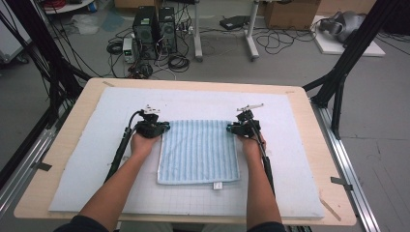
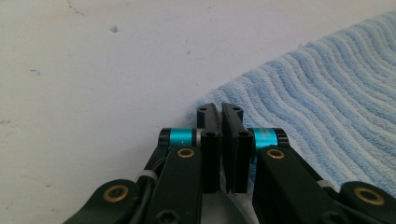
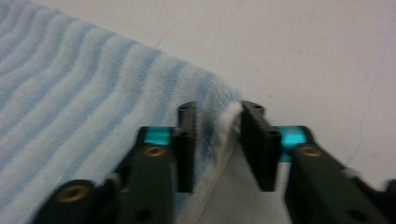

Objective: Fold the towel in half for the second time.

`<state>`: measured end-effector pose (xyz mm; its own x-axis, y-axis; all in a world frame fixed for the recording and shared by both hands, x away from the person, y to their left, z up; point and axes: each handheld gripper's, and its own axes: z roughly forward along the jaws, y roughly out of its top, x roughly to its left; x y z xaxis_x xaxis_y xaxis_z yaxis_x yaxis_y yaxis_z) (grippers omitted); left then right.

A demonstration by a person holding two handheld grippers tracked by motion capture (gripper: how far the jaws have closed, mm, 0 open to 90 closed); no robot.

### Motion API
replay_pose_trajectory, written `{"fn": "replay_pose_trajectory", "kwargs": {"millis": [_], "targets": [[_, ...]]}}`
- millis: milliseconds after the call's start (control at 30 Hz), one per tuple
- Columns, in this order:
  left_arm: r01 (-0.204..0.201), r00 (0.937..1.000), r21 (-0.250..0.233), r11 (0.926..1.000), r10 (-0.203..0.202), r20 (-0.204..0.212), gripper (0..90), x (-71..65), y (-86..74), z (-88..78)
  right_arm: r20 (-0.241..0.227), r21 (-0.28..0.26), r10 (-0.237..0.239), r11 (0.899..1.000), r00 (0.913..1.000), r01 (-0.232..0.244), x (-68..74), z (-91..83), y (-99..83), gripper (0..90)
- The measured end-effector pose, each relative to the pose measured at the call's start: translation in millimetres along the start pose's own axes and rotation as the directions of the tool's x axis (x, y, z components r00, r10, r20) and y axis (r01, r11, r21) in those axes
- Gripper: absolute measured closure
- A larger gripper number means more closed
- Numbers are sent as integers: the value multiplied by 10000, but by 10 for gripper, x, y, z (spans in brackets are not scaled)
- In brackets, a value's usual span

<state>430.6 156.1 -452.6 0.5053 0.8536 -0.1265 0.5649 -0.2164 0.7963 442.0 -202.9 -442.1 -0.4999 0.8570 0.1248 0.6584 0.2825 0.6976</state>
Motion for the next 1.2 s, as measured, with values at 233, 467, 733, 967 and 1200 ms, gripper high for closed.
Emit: {"fn": "replay_pose_trajectory", "kwargs": {"millis": [233,467,733,967,1200], "targets": [[145,9999,-13,9999,-145,83,859,17,0,-3,-47,16,-399,9992,9992,399,50,4,8,851],[571,9976,-418,9975,-554,411,860,74,-10,-65,122,-343,-653,9972,9978,657,107,-90,40,853],[690,9957,-1195,9904,-609,701,859,62,33,-213,152,-837,-602,9946,9981,613,154,-225,28,853],[969,9917,-1713,9804,-805,998,859,53,87,-316,172,-1201,-599,9909,9981,615,178,-330,35,852],[1336,9839,-1872,9732,-1075,1431,859,37,117,-386,165,-1480,-705,9864,9974,721,223,-419,12,852]]}}
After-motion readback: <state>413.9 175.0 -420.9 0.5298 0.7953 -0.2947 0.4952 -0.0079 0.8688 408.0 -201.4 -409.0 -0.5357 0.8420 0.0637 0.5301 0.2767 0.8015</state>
